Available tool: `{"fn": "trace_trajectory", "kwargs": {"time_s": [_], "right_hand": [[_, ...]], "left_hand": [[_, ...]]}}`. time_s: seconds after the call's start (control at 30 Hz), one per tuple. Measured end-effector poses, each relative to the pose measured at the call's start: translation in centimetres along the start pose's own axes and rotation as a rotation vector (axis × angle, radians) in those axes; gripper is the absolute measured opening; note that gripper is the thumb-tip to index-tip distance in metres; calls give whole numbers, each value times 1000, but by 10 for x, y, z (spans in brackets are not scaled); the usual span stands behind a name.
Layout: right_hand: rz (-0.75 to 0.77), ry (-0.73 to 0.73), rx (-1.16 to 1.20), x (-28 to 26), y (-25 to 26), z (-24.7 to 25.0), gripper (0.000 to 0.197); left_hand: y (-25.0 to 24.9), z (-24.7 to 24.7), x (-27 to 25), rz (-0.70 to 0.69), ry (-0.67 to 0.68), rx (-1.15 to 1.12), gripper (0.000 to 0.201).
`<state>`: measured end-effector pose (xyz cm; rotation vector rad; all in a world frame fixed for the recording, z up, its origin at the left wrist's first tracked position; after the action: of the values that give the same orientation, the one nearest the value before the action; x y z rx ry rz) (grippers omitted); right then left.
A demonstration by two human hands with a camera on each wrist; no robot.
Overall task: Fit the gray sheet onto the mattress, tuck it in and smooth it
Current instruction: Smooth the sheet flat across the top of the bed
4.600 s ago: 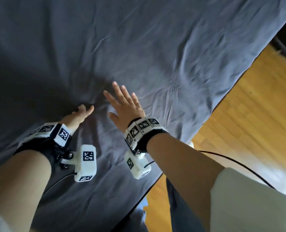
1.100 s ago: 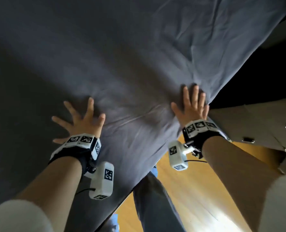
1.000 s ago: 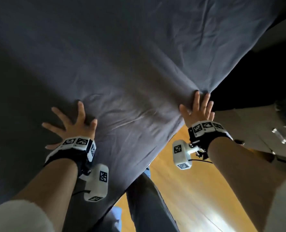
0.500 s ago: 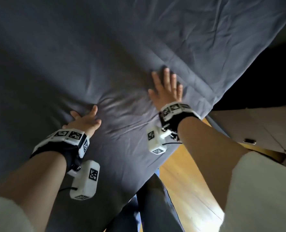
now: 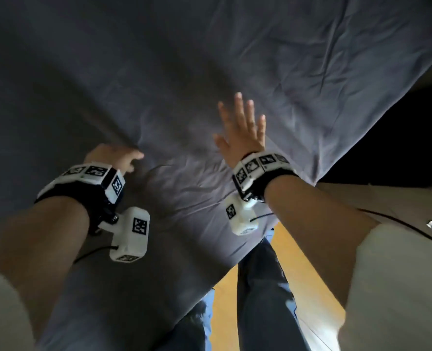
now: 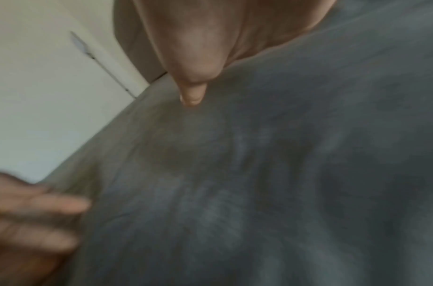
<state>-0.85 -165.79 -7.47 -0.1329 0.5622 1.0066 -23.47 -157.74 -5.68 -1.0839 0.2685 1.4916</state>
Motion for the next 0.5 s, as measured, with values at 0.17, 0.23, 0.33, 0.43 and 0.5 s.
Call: {"fn": "trace_trajectory", "kwargs": {"time_s": [0.17, 0.23, 0.33, 0.43, 0.5], "right_hand": [[271, 98, -92, 53, 23, 0, 67], [263, 107, -110, 68, -20, 5, 67], [72, 25, -95, 85, -118, 27, 69], [-284, -66, -19, 82, -222, 52, 73], [-524, -123, 78, 76, -273, 69, 74]], "left_hand": [[-53, -33, 10, -249, -327, -254, 55], [-87, -61, 16, -282, -284, -227, 66], [-150, -99, 27, -319, -210, 0, 73], [-212, -125, 46, -398, -140, 167, 71], [-245, -139, 61, -382, -76, 234, 62]]}}
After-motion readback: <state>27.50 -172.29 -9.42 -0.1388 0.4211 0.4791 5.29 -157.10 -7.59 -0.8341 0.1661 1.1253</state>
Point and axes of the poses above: each hand's wrist, its own x-axis towards the middle knuckle, its own z-axis out of the back of the hand, y = z × x, the point moved 2 cm from there along x, towards the middle knuckle, and after that the axes turned 8 degrees about -z, right-handed, at the moved point
